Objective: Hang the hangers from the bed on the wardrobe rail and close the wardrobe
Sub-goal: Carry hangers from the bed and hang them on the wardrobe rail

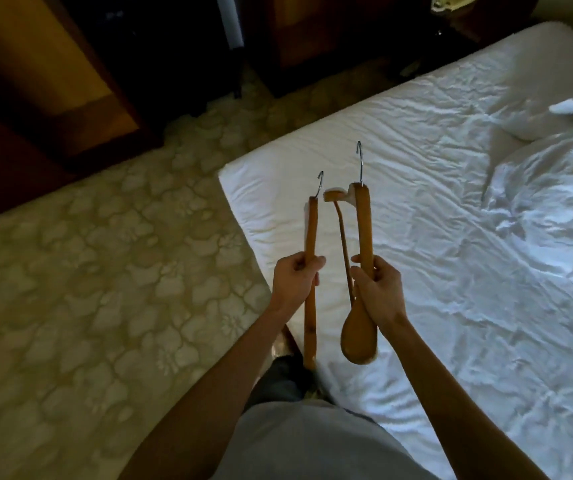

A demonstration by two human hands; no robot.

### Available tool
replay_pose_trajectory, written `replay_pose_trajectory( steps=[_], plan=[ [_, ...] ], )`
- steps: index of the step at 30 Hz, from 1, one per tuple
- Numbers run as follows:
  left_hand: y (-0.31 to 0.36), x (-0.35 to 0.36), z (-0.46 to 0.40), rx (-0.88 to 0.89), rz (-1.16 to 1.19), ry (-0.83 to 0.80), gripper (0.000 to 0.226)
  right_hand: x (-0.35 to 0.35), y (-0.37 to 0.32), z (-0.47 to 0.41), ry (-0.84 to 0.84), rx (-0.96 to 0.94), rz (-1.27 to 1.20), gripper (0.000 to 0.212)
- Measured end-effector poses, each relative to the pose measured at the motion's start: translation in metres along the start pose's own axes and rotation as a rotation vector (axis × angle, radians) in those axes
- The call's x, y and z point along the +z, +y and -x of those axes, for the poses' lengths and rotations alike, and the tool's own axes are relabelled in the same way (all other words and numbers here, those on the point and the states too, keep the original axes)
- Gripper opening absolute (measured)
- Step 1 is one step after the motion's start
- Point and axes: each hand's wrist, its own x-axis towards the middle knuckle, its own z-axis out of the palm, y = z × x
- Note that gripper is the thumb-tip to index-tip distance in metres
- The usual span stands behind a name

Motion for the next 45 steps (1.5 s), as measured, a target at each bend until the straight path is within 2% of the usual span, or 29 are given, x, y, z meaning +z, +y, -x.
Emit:
replay_pose_trajectory(
  steps=[8,13,15,17,20,28,34,39,45],
  plan=[
    [-0.019,-0.124,0.017,-0.057,0.198,0.254,0.021,0.117,-0.043,0.009,-0.243,-0.102,0.082,0.004],
    [-0.031,-0.211,0.011,-0.052,0.247,0.403,0.026,0.215,-0.073,0.006,-0.378,-0.169,0.161,0.013],
    [-0.035,-0.251,-0.001,-0.071,0.269,0.455,0.026,0.258,-0.088,0.002,-0.430,-0.195,0.181,0.023],
    [-0.038,-0.292,-0.017,-0.090,0.294,0.491,0.026,0.302,-0.105,-0.003,-0.487,-0.200,0.182,0.026],
    [-0.038,-0.351,-0.044,-0.094,0.326,0.530,0.025,0.362,-0.135,-0.011,-0.556,-0.210,0.159,0.017],
    [-0.025,-0.488,-0.112,-0.043,0.339,0.586,0.029,0.506,-0.211,-0.037,-0.661,-0.209,0.150,0.021],
    [-0.011,-0.584,-0.186,-0.023,0.379,0.614,0.025,0.608,-0.260,-0.078,-0.711,-0.220,0.145,0.008],
    [0.002,-0.675,-0.279,0.030,0.395,0.628,0.023,0.711,-0.304,-0.139,-0.703,-0.250,0.189,0.014],
    [0.043,-0.794,-0.402,-0.011,0.357,0.670,0.026,0.844,-0.389,-0.221,-0.694,-0.268,0.159,0.007]
  ],
)
